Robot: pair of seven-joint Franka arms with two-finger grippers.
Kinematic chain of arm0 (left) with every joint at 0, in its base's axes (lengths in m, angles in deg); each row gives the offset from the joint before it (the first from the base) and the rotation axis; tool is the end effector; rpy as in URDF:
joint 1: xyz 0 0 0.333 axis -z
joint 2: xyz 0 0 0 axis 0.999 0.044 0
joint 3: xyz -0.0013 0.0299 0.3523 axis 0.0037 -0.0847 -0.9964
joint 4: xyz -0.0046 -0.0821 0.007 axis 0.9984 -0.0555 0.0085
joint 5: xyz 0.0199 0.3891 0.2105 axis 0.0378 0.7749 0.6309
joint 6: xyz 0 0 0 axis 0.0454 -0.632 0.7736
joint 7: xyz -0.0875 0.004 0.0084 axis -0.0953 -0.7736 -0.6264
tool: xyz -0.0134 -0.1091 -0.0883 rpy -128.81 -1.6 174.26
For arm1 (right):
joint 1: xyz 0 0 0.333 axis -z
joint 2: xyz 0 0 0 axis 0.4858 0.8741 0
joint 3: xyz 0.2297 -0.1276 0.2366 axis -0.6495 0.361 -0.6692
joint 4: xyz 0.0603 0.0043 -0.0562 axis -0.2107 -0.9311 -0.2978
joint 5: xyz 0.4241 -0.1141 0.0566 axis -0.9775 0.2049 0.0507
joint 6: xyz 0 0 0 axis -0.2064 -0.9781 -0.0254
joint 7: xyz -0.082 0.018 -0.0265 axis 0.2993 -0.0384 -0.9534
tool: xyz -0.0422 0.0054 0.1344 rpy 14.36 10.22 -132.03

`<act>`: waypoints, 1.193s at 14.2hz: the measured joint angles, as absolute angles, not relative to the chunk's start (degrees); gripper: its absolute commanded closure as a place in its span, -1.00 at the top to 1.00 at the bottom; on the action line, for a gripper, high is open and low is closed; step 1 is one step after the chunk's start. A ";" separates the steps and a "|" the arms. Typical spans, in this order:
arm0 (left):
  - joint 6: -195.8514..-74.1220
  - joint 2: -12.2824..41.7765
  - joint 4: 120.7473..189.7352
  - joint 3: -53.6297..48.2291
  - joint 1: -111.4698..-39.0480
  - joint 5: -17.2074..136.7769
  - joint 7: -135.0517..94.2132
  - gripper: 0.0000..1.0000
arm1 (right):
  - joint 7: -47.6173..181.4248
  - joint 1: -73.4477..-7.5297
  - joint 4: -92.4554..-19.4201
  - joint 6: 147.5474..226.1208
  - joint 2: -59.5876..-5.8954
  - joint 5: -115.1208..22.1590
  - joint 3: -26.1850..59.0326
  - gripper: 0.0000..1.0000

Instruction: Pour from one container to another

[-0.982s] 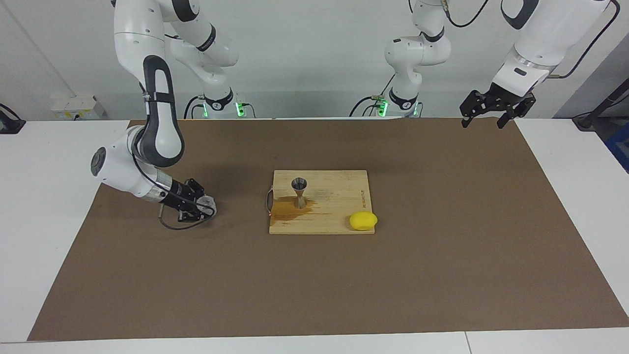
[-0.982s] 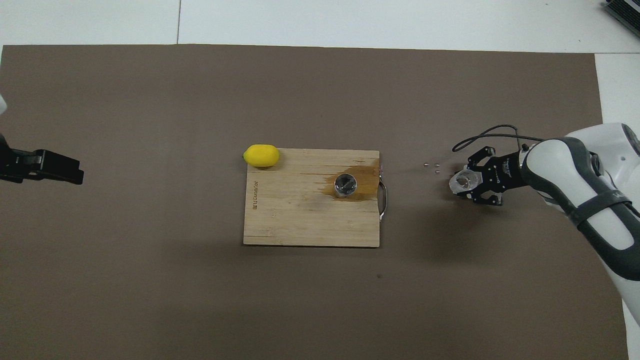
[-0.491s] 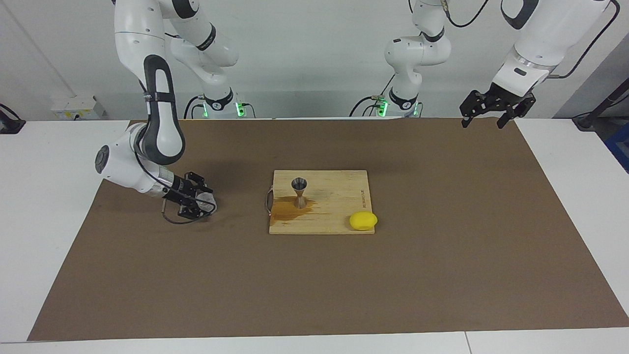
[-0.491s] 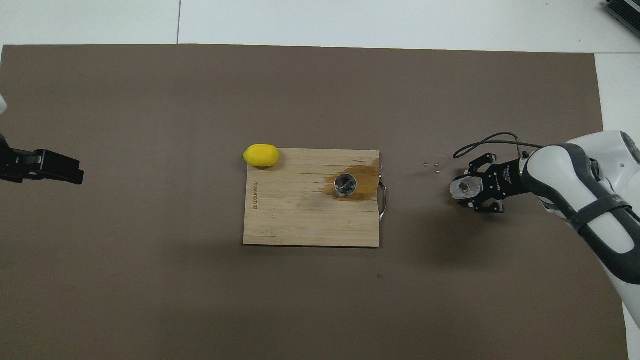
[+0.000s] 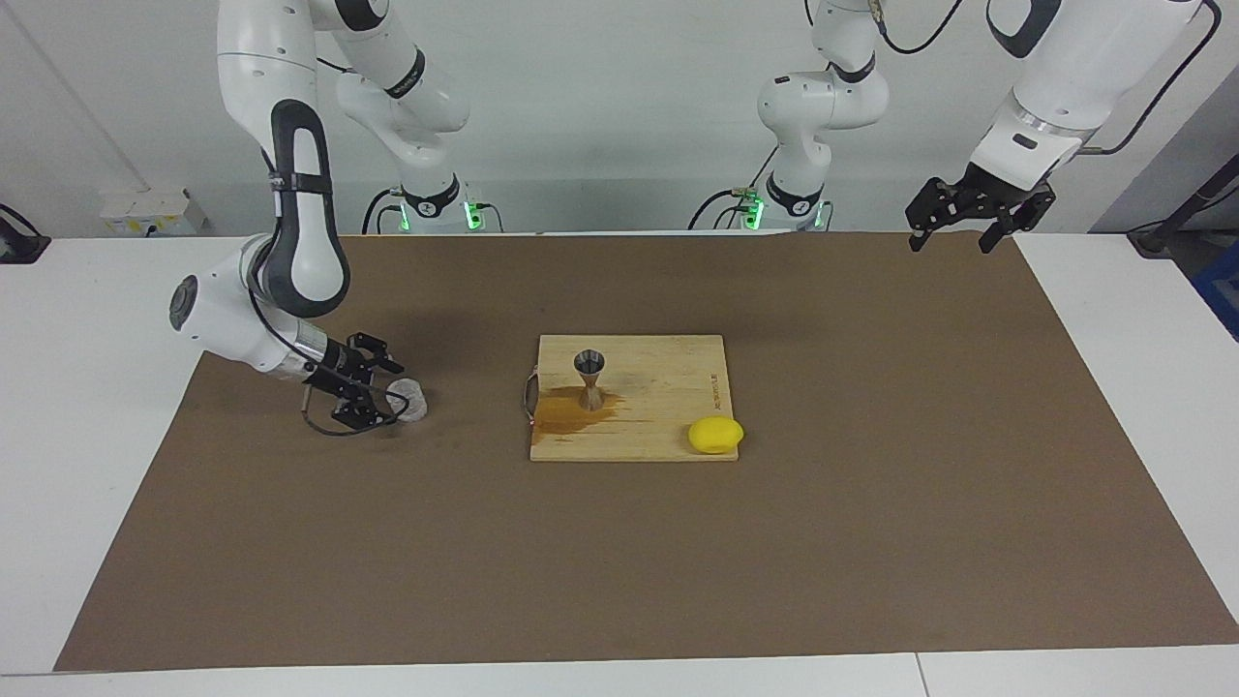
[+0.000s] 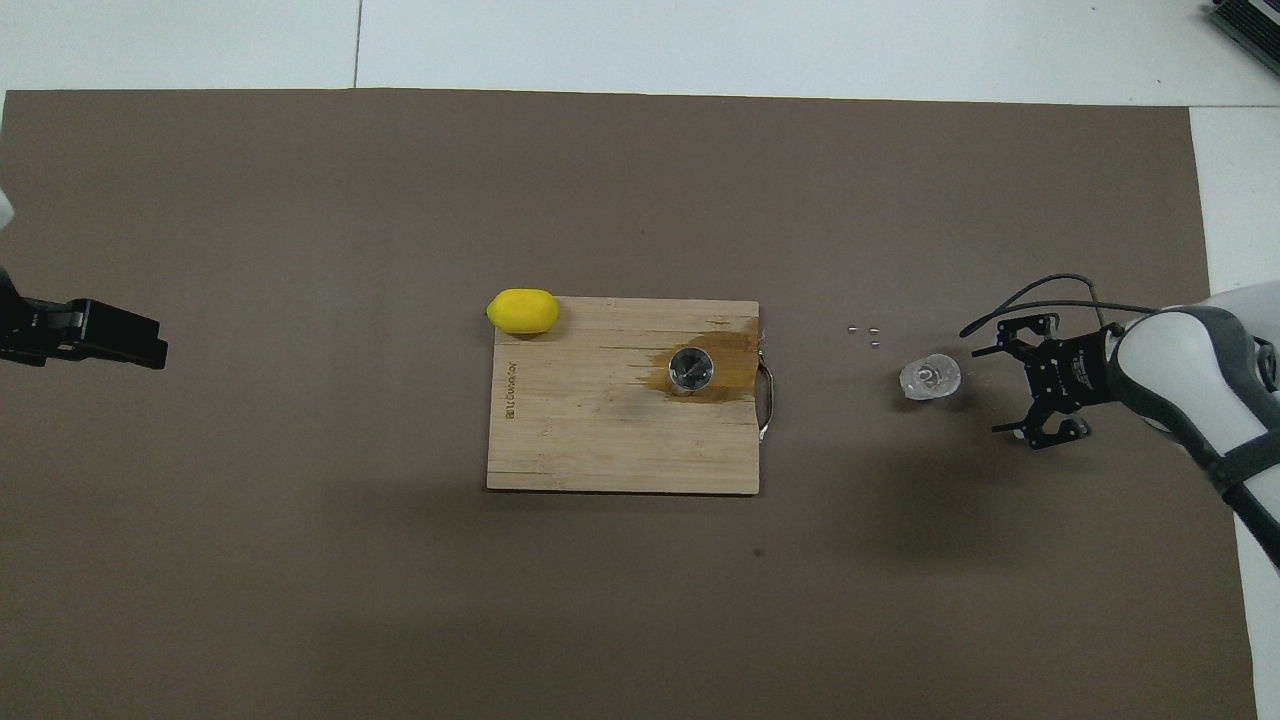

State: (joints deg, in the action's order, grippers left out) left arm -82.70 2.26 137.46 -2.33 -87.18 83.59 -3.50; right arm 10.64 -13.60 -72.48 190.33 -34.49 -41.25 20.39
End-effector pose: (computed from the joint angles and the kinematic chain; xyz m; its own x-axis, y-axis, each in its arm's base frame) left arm 0.5792 -0.0417 0.6363 0.9946 -0.0915 -0.0484 -0.0904 -0.9956 0.0234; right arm 0.5882 -0.0942 0.2667 0.2248 -0.8823 -0.4135 -0.9712 -0.2374 -0.0215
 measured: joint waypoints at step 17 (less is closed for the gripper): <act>-82.70 2.26 137.46 -2.33 -87.18 83.59 -3.50 1.00 | 50.06 -29.78 -58.05 174.36 -50.74 -14.15 18.85 1.00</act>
